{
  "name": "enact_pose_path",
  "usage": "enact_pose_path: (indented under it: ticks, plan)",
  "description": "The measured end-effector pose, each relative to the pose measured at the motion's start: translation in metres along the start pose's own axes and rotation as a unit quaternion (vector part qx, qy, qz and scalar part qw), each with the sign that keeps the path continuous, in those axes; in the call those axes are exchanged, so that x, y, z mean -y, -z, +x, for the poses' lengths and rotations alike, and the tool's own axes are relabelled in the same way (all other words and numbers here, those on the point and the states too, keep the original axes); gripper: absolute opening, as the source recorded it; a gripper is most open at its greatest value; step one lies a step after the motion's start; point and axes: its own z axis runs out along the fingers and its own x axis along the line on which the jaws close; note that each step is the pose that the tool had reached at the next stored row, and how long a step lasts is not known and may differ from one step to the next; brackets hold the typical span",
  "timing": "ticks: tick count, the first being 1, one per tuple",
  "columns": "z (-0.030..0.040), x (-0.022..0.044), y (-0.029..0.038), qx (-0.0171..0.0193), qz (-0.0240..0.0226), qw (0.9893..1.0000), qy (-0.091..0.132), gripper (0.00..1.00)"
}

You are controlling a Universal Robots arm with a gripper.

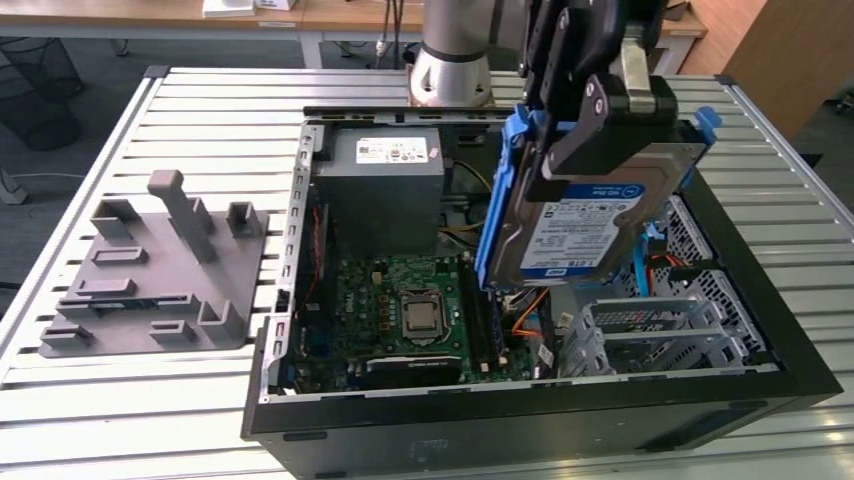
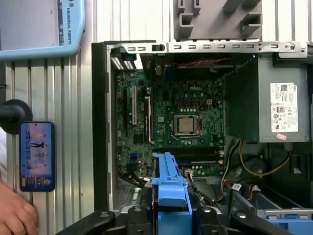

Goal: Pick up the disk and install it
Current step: 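Insert the disk into the insertion slot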

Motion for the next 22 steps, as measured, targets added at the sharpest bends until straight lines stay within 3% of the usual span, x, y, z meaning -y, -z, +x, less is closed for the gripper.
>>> enact_pose_path:
  ticks: [6, 10, 18, 20, 22]
  plan:
    - [0.0105, 0.0063, -0.0036, 0.0001, 0.0000, 1.0000, 0.000, 0.37]
    - [0.0135, 0.0145, -0.0050, 0.0001, 0.0000, 1.0000, 0.000, 0.37]
    - [0.0208, 0.0207, -0.0062, 0.0001, -0.0001, 1.0000, 0.000, 0.37]
    - [0.0224, 0.0412, -0.0081, 0.0001, -0.0007, 1.0000, 0.000, 0.37]
    - [0.0222, 0.0470, -0.0090, 0.0001, -0.0008, 1.0000, 0.000, 0.37]
